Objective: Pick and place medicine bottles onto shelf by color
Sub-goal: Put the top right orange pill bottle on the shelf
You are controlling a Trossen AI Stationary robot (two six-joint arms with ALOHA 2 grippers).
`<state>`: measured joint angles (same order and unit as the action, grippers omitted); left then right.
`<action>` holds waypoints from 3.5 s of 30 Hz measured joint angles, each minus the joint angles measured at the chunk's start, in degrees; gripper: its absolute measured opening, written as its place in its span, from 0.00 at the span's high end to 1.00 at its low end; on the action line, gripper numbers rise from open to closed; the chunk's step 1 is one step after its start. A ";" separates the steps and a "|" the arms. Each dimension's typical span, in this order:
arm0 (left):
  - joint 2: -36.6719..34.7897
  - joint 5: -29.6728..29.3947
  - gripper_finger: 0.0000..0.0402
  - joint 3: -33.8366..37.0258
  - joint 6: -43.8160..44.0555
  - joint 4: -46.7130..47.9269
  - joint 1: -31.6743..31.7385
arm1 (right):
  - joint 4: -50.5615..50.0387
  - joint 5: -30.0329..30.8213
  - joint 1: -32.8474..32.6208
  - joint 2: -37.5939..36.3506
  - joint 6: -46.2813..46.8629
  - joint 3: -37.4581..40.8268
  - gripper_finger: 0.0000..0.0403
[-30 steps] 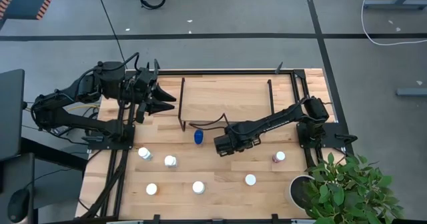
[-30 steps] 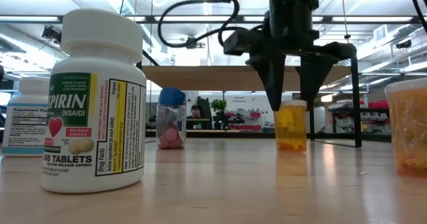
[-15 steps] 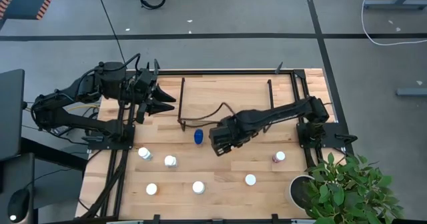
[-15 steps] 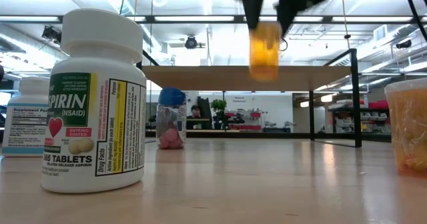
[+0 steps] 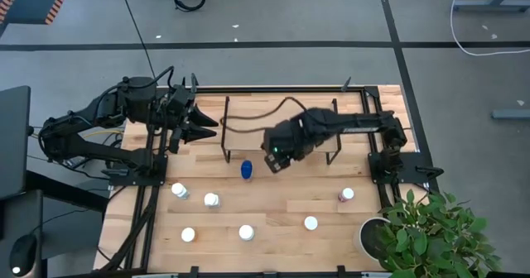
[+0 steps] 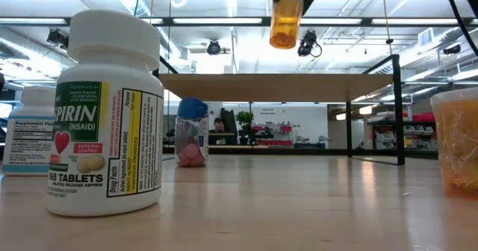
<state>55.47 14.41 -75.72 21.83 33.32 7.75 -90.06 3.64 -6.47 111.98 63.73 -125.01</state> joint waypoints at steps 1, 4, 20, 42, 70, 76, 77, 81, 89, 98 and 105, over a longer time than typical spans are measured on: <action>-0.01 0.00 0.57 0.00 0.02 0.01 0.00 | 0.02 0.00 0.97 0.00 -0.75 0.00 0.42; 0.01 0.00 0.57 0.00 0.30 0.04 0.00 | 0.02 -0.02 3.85 0.00 -3.66 0.00 0.42; 0.00 0.00 0.57 0.00 0.47 0.07 0.00 | 0.04 -0.24 18.85 0.00 -22.56 0.00 0.42; -0.01 0.00 0.57 0.00 1.04 4.55 0.00 | 0.08 1.47 25.49 -6.97 -49.12 2.91 0.42; -0.01 -5.84 0.57 0.00 3.47 4.22 0.07 | 3.58 1.62 35.50 -21.22 -65.47 26.68 0.42; -0.01 -5.84 0.57 0.00 3.47 4.21 0.07 | 4.57 1.45 35.48 -21.22 -70.19 26.67 0.42; -0.01 -5.84 0.57 0.00 3.47 4.20 0.07 | 4.55 1.42 35.48 -21.22 -70.52 26.68 0.42; -0.01 -5.85 0.57 0.00 3.49 4.20 0.07 | 4.57 0.30 35.48 -21.22 -71.06 26.67 0.42; -0.01 -6.74 0.57 0.00 3.32 4.18 0.07 | 4.77 -0.91 35.64 -21.14 -70.57 28.58 0.42; -0.01 -6.73 0.57 0.00 3.20 4.20 0.07 | 6.88 -1.05 35.85 -21.22 -69.69 31.76 0.42; -0.01 -6.73 0.57 0.00 3.12 4.20 0.07 | 8.08 -0.85 37.66 -21.22 -69.22 31.80 0.42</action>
<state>55.46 7.68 -75.72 24.95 37.52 7.81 -81.98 2.78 31.19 90.76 -5.49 -93.21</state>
